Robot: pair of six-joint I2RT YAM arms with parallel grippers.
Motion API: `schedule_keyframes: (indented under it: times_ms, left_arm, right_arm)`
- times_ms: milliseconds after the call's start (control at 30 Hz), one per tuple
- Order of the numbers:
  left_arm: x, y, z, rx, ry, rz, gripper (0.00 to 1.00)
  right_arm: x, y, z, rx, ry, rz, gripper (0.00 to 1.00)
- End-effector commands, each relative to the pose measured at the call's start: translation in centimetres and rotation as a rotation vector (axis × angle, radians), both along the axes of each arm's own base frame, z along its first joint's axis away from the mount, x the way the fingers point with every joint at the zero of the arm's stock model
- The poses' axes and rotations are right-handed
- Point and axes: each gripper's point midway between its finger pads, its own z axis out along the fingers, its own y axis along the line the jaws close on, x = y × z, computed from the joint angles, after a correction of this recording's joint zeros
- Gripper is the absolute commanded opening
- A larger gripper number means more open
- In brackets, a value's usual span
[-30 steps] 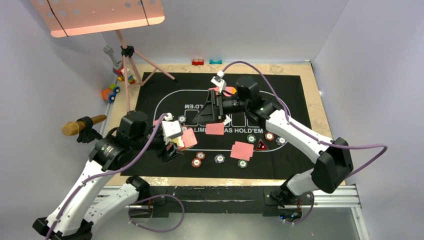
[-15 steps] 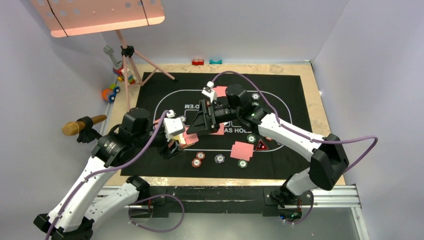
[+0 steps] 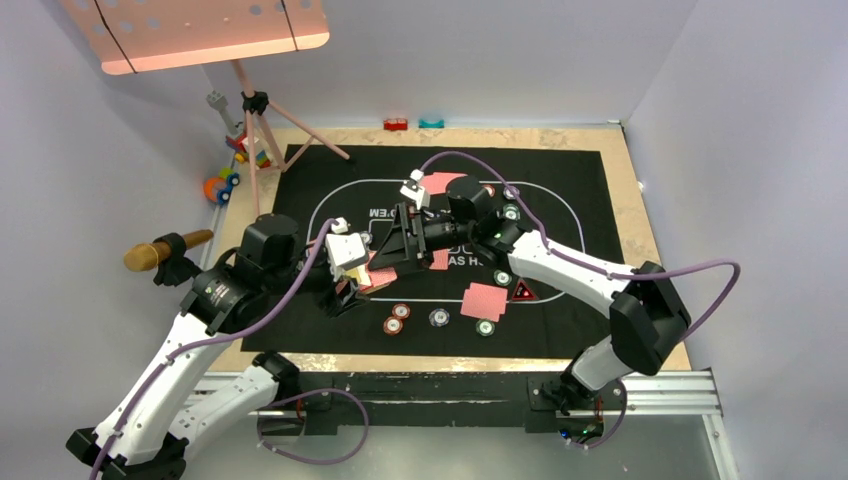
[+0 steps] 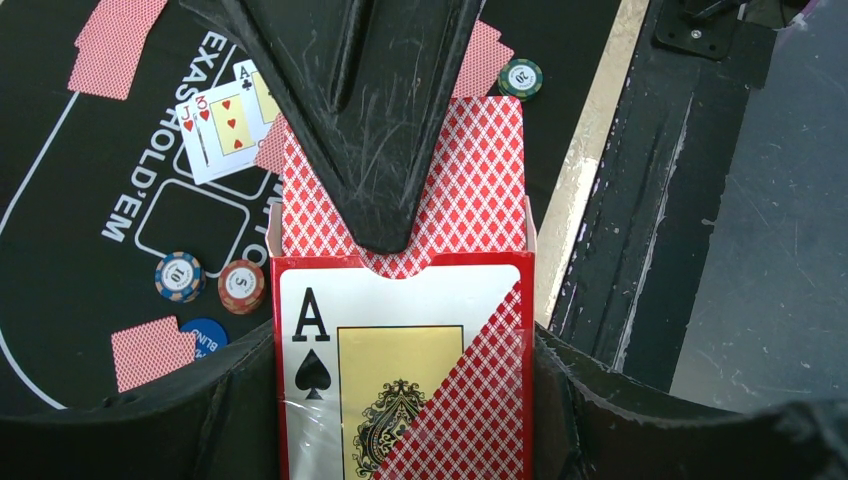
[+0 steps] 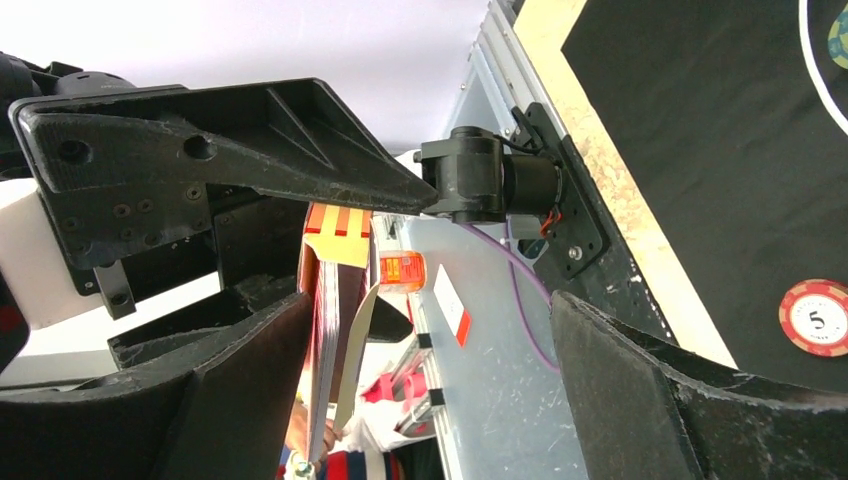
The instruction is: Distribute texas hold em gaming equipment
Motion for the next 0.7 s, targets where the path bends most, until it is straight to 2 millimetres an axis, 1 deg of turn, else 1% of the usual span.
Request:
schedule_keyframes:
  times_ms: [0, 133, 200, 433, 667]
  left_arm:
    - [0.7, -0.6, 2.9, -0.063, -0.093, -0.012, 0.00]
    - [0.5, -0.6, 3.2, -0.074, -0.089, -0.014, 0.00]
    - [0.4, -0.6, 3.2, -0.074, -0.088, -0.013, 0.00]
    - [0.3, -0.5, 3.0, -0.073, -0.090, -0.010, 0.00]
    - [0.3, -0.5, 3.0, -0.077, -0.088, -0.008, 0.00]
  right_arm:
    - [-0.2, 0.7, 0.9, 0.044, -0.015, 0.012, 0.91]
    - [-0.5, 0.6, -0.1, 0.030, -0.001, 0.033, 0.83]
    - [-0.4, 0.5, -0.2, 0.025, 0.002, 0.030, 0.79]
    - [0.9, -1.2, 0.6, 0.026, -0.016, -0.014, 0.71]
    - [1.0, -2.2, 1.1, 0.028, -0.024, -0.026, 0.64]
